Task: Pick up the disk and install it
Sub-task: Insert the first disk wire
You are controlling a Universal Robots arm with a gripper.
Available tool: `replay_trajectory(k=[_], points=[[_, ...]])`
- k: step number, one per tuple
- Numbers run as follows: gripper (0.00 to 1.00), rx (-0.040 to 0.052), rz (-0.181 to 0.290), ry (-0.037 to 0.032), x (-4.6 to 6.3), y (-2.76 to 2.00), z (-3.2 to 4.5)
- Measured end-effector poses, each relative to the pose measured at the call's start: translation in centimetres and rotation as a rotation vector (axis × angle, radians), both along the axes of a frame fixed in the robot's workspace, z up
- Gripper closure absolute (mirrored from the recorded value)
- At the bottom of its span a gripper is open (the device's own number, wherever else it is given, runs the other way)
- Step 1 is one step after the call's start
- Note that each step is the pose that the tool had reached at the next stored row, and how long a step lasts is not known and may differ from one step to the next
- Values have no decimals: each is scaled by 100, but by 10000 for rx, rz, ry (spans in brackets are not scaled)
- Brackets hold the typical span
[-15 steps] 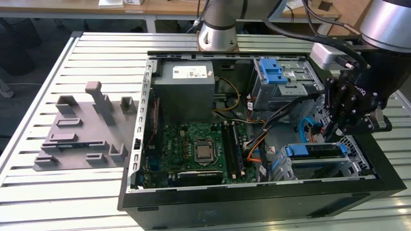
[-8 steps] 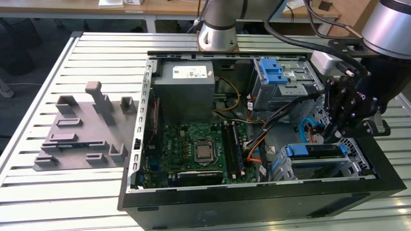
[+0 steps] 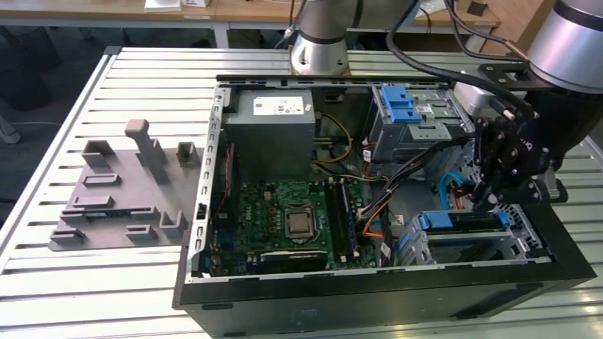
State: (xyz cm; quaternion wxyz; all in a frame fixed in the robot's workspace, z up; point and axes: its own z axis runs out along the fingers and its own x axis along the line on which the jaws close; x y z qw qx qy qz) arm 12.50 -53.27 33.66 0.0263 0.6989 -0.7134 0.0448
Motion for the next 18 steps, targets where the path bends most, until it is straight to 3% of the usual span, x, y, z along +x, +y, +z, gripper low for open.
replay_trajectory(k=[4,9,18], points=[[83,195,0,-6,-2,-45,-8],[83,322,0,-42,-4,-88,-11],[83,337,0,-44,-6,-114,-26]])
